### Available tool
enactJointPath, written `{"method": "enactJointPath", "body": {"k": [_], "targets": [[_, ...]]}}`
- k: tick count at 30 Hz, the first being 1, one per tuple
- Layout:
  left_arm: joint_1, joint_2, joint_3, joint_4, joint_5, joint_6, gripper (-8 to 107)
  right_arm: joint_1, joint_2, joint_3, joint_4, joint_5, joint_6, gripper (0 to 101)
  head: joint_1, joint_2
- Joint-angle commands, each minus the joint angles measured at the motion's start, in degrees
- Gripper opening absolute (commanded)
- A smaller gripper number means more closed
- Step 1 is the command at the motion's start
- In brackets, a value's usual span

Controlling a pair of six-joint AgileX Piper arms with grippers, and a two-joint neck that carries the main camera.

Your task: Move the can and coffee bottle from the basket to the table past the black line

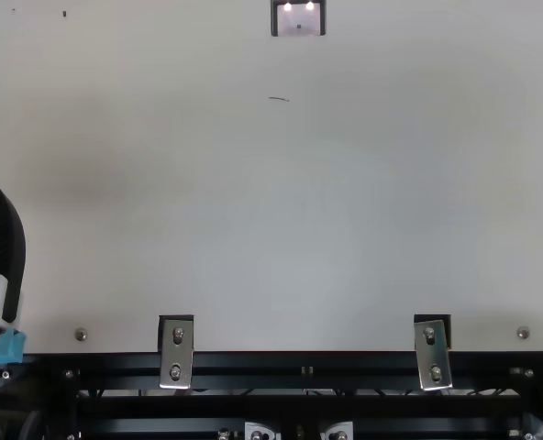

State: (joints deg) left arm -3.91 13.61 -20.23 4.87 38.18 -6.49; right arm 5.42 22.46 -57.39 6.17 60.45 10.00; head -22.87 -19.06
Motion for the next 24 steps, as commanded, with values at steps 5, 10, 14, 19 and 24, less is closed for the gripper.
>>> {"method": "enactJointPath", "body": {"k": [5,10,14,19,24], "targets": [[0.0,0.0,0.0,0.0,0.0,0.0,90,4.8,0.5,-5.0,0.2,4.5,5.4,101,-1.5,0.3],[0.0,0.0,0.0,0.0,0.0,0.0,90,6.4,0.5,-7.3,-0.7,6.3,7.9,101,-1.5,0.3],[0.0,0.0,0.0,0.0,0.0,0.0,90,6.0,0.4,-7.3,-0.3,6.3,7.6,101,-1.5,0.3],[0.0,0.0,0.0,0.0,0.0,0.0,90,6.8,0.6,-6.9,2.8,8.2,9.7,101,-1.5,0.3],[0.0,0.0,0.0,0.0,0.0,0.0,90,9.7,0.4,-5.3,7.5,9.4,15.4,101,-1.5,0.3]]}}
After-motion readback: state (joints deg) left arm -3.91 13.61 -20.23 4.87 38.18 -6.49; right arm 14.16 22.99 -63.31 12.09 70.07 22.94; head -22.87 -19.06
